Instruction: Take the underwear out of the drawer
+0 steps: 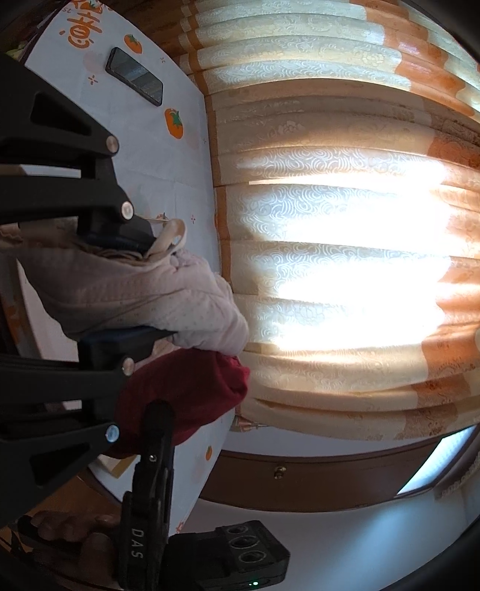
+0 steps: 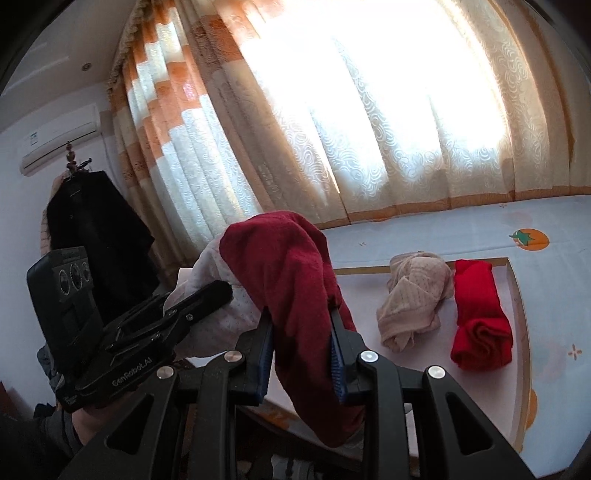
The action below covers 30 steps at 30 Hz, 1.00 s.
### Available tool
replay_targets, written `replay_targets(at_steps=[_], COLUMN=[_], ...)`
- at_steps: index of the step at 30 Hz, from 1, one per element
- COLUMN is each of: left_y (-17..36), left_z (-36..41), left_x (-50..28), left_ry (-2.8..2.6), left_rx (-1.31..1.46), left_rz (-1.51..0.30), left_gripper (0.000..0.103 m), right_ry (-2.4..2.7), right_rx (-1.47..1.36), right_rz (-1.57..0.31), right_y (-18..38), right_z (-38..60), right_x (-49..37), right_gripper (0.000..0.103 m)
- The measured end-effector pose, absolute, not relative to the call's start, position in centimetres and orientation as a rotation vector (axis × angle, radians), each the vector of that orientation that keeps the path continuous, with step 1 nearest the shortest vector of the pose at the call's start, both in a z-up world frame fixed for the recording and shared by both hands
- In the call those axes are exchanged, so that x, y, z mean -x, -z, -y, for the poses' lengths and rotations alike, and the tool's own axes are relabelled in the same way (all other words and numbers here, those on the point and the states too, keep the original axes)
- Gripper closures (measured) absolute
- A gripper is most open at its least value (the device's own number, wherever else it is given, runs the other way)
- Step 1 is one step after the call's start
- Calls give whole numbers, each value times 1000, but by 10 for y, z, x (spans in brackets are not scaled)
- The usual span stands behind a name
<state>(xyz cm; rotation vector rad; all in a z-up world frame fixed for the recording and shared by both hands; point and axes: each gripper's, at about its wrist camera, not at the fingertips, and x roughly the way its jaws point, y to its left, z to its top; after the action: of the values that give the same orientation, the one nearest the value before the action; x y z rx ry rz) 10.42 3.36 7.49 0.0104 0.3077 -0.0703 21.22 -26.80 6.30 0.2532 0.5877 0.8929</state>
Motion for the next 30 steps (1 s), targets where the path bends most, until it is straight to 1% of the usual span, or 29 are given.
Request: replay_targets(at_steps=[6,16,30], left_y=[-74,-71,-57], left_z=[-51,-64,-82], left_x=[-133,-167,-216], left_ry=[59,30,18], left_rx=[63,106,242], left_rz=[-370,-430,-540], left_gripper=[70,70,70], right_ry=[-875,-847,-800], right_rx=[-295,-386,-381], right_rz=[-646,-736,-823], right_y=[-62,-52,-42], right_z=[257,241,213], right_x=[-241,-281,-320], right_gripper=[74,74,74])
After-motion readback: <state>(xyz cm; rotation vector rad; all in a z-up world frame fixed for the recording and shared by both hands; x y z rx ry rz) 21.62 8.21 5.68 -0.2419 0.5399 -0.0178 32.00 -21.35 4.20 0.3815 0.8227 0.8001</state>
